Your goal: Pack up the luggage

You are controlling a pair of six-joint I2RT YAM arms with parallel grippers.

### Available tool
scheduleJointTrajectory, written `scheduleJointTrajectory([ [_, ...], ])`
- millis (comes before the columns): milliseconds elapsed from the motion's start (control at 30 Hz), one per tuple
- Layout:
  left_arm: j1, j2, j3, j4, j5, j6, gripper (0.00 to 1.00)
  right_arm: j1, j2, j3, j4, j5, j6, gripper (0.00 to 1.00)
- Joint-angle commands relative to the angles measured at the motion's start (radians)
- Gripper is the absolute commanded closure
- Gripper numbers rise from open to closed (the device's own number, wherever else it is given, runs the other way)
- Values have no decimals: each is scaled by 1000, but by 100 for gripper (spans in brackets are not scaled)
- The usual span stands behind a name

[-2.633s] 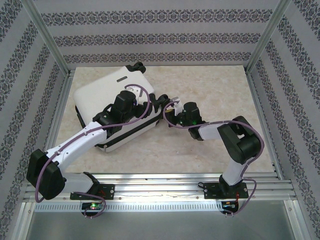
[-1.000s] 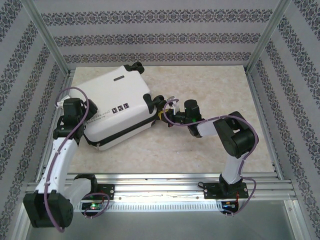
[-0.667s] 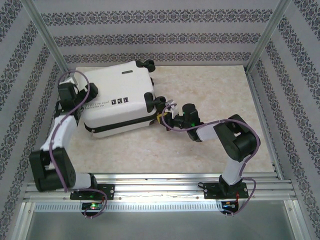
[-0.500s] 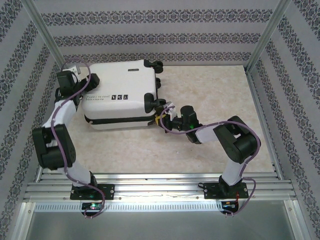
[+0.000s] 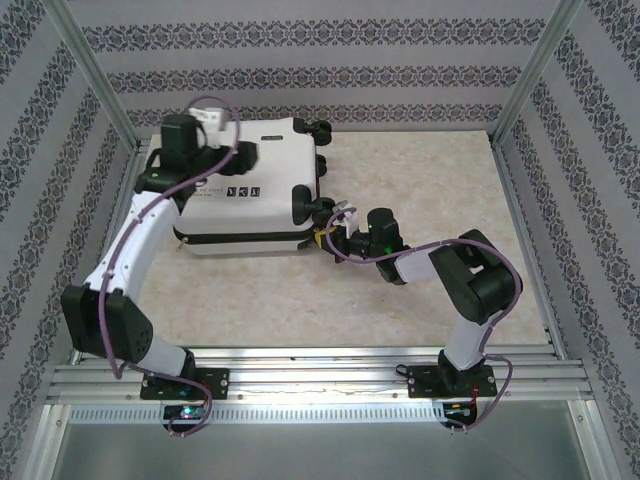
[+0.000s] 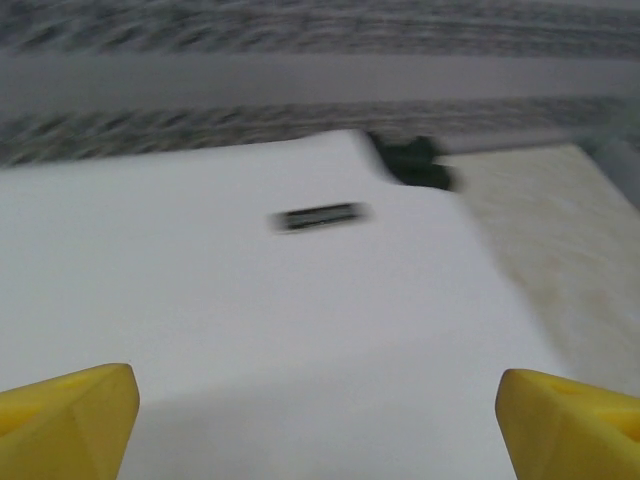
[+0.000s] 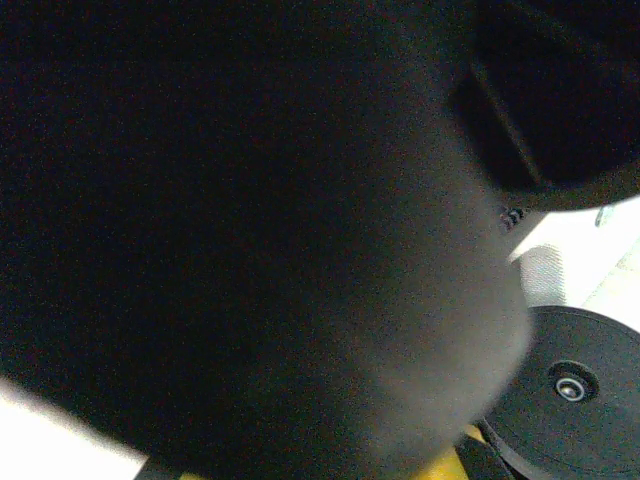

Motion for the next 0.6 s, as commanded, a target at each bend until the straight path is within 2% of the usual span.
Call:
scheduleJointTrajectory([
  [0,-94,-1,22,-112,40,161,7,-33,7,50,141,-82,55,100],
  [167,-226,120,120,-203,94,300,7,-41,39,45,202,-73,149,100],
  [367,-373,301,275,-352,4,459,10,-50,58,37,257,-43,267,100],
  [567,-423,397,364,-433,-36,536,11,-73,74,45,280,-83,335,100],
])
